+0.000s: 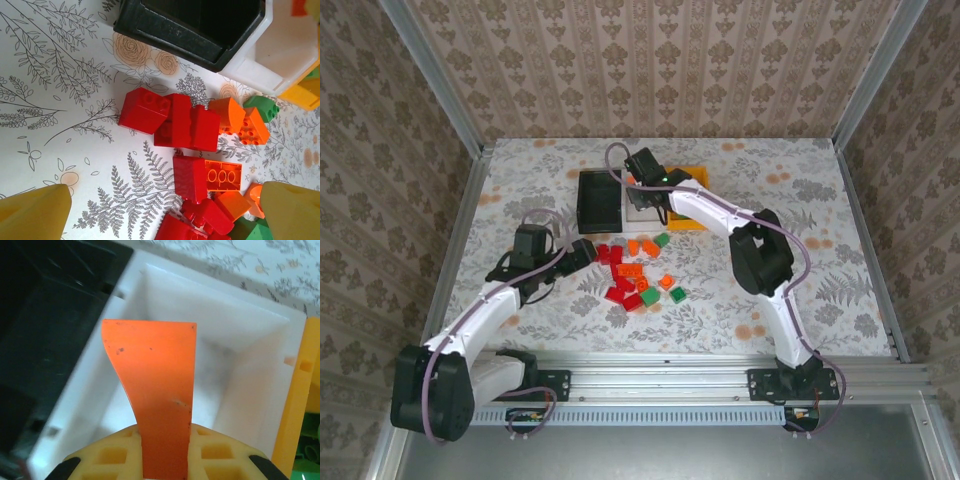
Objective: Sort the legos into containers by color
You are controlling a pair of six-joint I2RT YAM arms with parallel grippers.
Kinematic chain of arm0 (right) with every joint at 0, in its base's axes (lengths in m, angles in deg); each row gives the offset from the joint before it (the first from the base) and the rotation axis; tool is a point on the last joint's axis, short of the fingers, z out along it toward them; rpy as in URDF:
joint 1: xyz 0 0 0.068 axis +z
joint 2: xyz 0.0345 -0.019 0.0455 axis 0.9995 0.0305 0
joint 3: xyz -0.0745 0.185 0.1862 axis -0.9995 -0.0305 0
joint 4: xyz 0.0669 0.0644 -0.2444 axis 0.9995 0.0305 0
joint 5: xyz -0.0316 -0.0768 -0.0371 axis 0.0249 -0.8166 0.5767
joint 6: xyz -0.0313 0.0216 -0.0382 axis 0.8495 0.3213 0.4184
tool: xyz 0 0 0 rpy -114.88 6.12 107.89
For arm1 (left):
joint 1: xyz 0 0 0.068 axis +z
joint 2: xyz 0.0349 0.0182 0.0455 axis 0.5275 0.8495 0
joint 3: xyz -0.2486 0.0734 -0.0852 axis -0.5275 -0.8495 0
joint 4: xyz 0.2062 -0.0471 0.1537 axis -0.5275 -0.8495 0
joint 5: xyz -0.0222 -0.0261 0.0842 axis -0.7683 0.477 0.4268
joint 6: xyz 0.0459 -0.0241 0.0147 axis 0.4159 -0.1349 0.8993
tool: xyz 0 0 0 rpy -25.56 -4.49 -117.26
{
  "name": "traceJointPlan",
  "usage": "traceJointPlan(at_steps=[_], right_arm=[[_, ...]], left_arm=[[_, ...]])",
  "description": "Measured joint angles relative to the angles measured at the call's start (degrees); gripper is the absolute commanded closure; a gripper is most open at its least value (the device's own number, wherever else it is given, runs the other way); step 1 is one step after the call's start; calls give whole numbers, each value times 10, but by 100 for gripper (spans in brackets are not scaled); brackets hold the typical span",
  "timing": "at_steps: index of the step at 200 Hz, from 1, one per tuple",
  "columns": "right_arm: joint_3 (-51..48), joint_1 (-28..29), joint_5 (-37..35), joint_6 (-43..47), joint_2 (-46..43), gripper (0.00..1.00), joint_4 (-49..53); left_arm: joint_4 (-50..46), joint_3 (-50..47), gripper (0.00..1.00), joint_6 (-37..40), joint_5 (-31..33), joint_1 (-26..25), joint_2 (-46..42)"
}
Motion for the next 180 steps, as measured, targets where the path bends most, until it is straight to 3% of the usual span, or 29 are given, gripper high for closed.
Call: traceJointPlan(at_steps=[31,82,141,180], right_arm=[[3,-2,-2,0,11,63,37],[-25,3,-2,-2,-14,59,33],[-283,22,37,-62,-231,49,-37],[-392,26,81,-91,-259,46,-57]], left_arm=[[-1,0,1,0,-2,3,-1],[-3,0,1,0,-14,3,-4],[15,-28,1,-19,-27,-18,-33],[28,-31,2,-27,-28,-61,-3]])
